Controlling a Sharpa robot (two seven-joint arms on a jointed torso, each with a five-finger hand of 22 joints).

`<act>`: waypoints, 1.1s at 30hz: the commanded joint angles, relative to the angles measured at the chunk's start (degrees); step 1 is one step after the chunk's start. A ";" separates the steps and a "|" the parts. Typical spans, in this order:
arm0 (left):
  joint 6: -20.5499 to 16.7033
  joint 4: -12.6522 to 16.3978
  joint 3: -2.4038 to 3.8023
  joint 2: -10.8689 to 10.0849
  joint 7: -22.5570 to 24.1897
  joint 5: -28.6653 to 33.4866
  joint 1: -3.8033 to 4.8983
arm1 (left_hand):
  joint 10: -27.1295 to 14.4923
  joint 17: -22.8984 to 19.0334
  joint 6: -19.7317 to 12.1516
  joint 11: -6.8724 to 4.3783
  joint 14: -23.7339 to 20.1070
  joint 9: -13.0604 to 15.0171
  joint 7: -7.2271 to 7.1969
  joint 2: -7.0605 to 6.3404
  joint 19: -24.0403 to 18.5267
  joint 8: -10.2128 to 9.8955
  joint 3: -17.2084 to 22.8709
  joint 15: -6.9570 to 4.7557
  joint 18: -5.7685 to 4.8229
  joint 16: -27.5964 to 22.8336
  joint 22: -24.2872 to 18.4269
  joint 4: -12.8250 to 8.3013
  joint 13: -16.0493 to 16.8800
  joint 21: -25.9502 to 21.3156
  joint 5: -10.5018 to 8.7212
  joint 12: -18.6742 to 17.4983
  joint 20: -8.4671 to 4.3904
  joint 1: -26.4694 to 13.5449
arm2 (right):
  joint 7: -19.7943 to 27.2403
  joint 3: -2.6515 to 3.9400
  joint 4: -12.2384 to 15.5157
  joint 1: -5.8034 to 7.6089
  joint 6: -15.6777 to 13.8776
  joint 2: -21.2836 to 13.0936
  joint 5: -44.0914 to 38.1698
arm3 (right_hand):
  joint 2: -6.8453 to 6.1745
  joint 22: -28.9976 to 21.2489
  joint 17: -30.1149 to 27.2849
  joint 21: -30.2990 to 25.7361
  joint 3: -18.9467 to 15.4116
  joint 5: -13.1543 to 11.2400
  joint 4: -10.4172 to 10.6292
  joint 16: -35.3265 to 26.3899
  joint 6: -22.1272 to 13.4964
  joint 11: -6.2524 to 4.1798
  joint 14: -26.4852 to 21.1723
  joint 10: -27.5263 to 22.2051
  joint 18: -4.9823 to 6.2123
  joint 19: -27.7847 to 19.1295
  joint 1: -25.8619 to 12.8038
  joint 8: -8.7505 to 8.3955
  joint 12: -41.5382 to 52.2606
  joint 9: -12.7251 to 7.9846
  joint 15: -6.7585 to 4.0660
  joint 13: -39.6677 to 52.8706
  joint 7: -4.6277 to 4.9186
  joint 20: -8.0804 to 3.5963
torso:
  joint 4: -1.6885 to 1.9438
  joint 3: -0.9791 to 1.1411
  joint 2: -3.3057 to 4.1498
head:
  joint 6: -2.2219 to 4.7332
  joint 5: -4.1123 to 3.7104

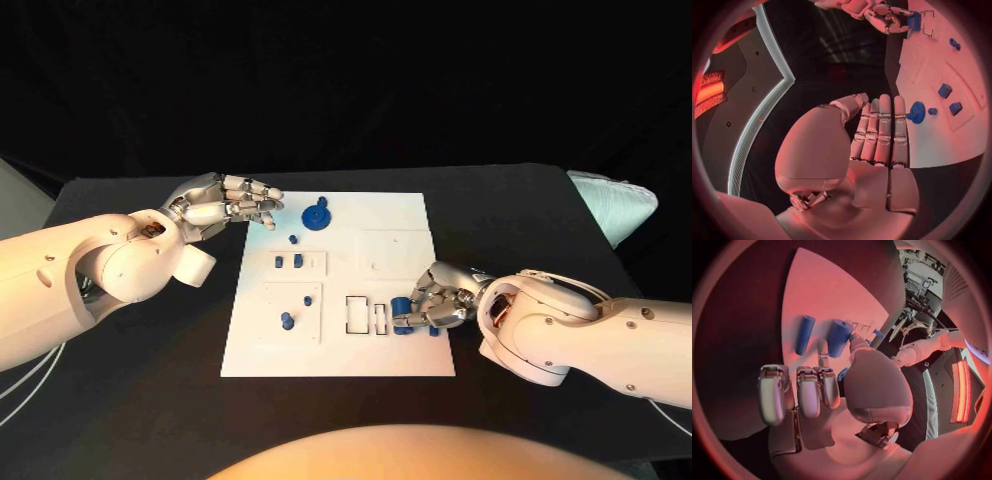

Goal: Assemble the parts on the task board

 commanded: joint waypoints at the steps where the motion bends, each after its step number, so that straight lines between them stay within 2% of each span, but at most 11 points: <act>1: 0.60 0.19 0.03 0.01 0.48 0.41 -0.02 | 0.17 0.07 0.11 0.06 -0.05 0.08 0.42 0.59 0.42 -0.20 -0.20 0.31 0.65 -0.31 -0.08 0.02 0.05 -0.24 -0.02 -0.23 -0.02 -0.18 | -0.97 -0.05 -0.91 -0.35 1.25 0.69 -2.13 | 0.66 13.86 15.06 -0.27 -0.66 -0.33 0.10 0.24 -0.18 0.30 6.07 5.52 -0.80 4.97 0.13 -0.23 -0.12 -0.12 -0.12 14.13 0.10 0.10 | 0.02 -0.02 -0.03 | -0.11 -0.01; 5: 0.66 0.20 0.03 -0.03 0.39 0.41 -0.02 | 0.18 0.09 0.10 0.08 -0.06 0.09 0.43 0.60 0.43 -0.22 -0.23 0.33 0.65 -0.32 -0.12 0.10 0.05 -0.30 -0.02 -0.28 -0.01 -0.27 | -1.16 -0.05 -1.87 -0.76 1.66 1.49 -2.46 | 0.97 13.82 15.06 -0.44 -0.83 -0.21 -0.01 0.24 -0.24 0.32 6.07 5.42 -0.76 4.92 0.49 -0.28 -0.24 -0.15 -0.09 13.99 0.12 0.13 | 0.00 -0.06 -0.06 | -0.18 -0.02; 10: 0.71 0.23 0.03 -0.08 0.32 0.41 -0.02 | 0.18 0.09 0.10 0.08 -0.06 0.09 0.43 0.60 0.43 -0.22 -0.23 0.33 0.65 -0.32 -0.12 0.10 0.05 -0.30 -0.02 -0.28 -0.01 -0.27 | -1.31 -0.05 -2.76 -1.10 2.19 2.38 -2.52 | 1.65 13.86 15.06 -0.25 -1.13 1.19 -0.13 0.24 -0.32 0.37 6.07 5.38 -0.79 4.93 2.61 -0.39 -0.30 -0.26 -0.03 13.97 0.18 0.21 | 0.00 -0.06 -0.07 | -0.20 -0.05; 12: 0.72 0.24 0.03 -0.09 0.31 0.41 -0.02 | 0.18 0.09 0.10 0.08 -0.06 0.09 0.43 0.60 0.43 -0.22 -0.23 0.33 0.65 -0.32 -0.12 0.10 0.05 -0.30 -0.02 -0.28 -0.01 -0.27 | -1.33 -0.05 -2.98 -1.20 2.38 2.70 -2.18 | 1.79 13.83 15.06 -0.33 -0.87 4.32 -0.30 0.24 -0.39 0.39 6.07 5.36 -0.77 4.89 4.96 -0.59 -0.34 -0.45 -0.03 13.96 0.21 0.24 | -0.03 -0.07 -0.08 | -0.17 -0.06; 14: 0.74 0.26 0.03 -0.09 0.30 0.41 -0.02 | 0.18 0.09 0.10 0.08 -0.06 0.09 0.43 0.60 0.43 -0.22 -0.23 0.33 0.65 -0.32 -0.12 0.10 0.05 -0.30 -0.02 -0.28 -0.01 -0.27 | -1.32 -0.05 -3.04 -1.25 2.30 2.83 -1.85 | 1.80 13.85 15.06 -0.22 -0.42 5.35 -0.43 0.24 -0.39 0.39 6.07 5.35 -0.78 4.90 6.50 -0.74 -0.36 -0.62 -0.02 13.96 0.22 0.25 | -0.03 -0.06 -0.10 | -0.18 -0.03; 15: 0.75 0.27 0.03 -0.10 0.28 0.41 -0.02 | 0.18 0.09 0.10 0.08 -0.06 0.09 0.43 0.60 0.43 -0.22 -0.23 0.33 0.65 -0.32 -0.12 0.10 0.05 -0.30 -0.02 -0.28 -0.01 -0.27 | -1.31 -0.05 -3.03 -1.28 2.16 2.85 -1.63 | 1.81 13.86 15.06 -0.19 0.42 5.56 -0.52 0.24 -0.32 0.35 6.07 5.38 -0.79 4.90 8.15 -0.91 -0.33 -0.81 -0.04 14.01 0.18 0.25 | -0.02 -0.07 -0.09 | -0.18 -0.03; 18: 0.76 0.26 0.03 -0.13 0.25 0.41 -0.02 | 0.18 0.09 0.10 0.08 -0.06 0.09 0.43 0.60 0.43 -0.22 -0.23 0.33 0.65 -0.32 -0.12 0.10 0.05 -0.30 -0.02 -0.28 -0.01 -0.27 | -1.25 -0.05 -2.87 -1.32 1.34 2.72 -0.62 | 1.82 13.88 15.06 -0.07 1.60 6.30 -0.28 0.24 -0.04 0.31 6.07 5.45 -0.81 4.91 9.42 -1.10 -0.26 -1.10 -0.07 14.11 0.13 0.23 | -0.03 -0.06 -0.06 | -0.13 0.01; 24: 0.82 0.22 0.03 -0.12 0.16 0.41 -0.02 | 0.18 0.09 0.10 0.08 -0.06 0.09 0.43 0.60 0.43 -0.22 -0.23 0.33 0.65 -0.32 -0.12 0.10 0.05 -0.30 -0.02 -0.28 -0.01 -0.27 | -0.91 -0.04 -1.90 -1.30 -0.98 1.99 4.76 | 2.13 13.91 15.06 0.07 2.53 7.62 -0.05 0.24 0.66 0.19 6.07 5.54 -0.83 4.94 9.06 -1.07 -0.17 -1.32 -0.14 14.23 -0.01 0.19 | -0.05 -0.04 -0.05 | -0.05 0.04; 31: 0.90 0.14 0.03 -0.01 0.04 0.41 -0.02 | 0.18 0.09 0.10 0.08 -0.06 0.09 0.43 0.60 0.43 -0.22 -0.23 0.33 0.65 -0.32 -0.12 0.10 0.05 -0.30 -0.02 -0.28 -0.01 -0.27 | -0.20 -0.01 -0.23 0.01 -2.18 0.97 12.78 | 2.09 13.93 15.06 0.18 3.23 8.52 -0.16 0.24 1.15 -0.02 6.07 5.63 -0.84 4.96 8.97 -0.98 -0.07 -1.42 -0.30 14.35 -0.27 0.10 | -0.10 -0.07 -0.05 | 0.13 0.08; 33: 0.93 0.12 0.03 0.03 0.01 0.41 -0.02 | 0.18 0.09 0.10 0.08 -0.06 0.09 0.43 0.60 0.43 -0.22 -0.23 0.33 0.65 -0.32 -0.12 0.10 0.05 -0.30 -0.02 -0.28 -0.01 -0.27 | -0.03 -0.01 0.19 0.55 -2.44 0.67 14.35 | 1.75 13.91 15.06 0.08 4.06 10.13 -0.18 0.24 1.31 -0.15 6.07 5.61 -0.82 4.92 9.22 -1.03 -0.11 -1.56 -0.44 14.33 -0.39 -0.02 | -0.10 -0.08 -0.09 | 0.17 0.05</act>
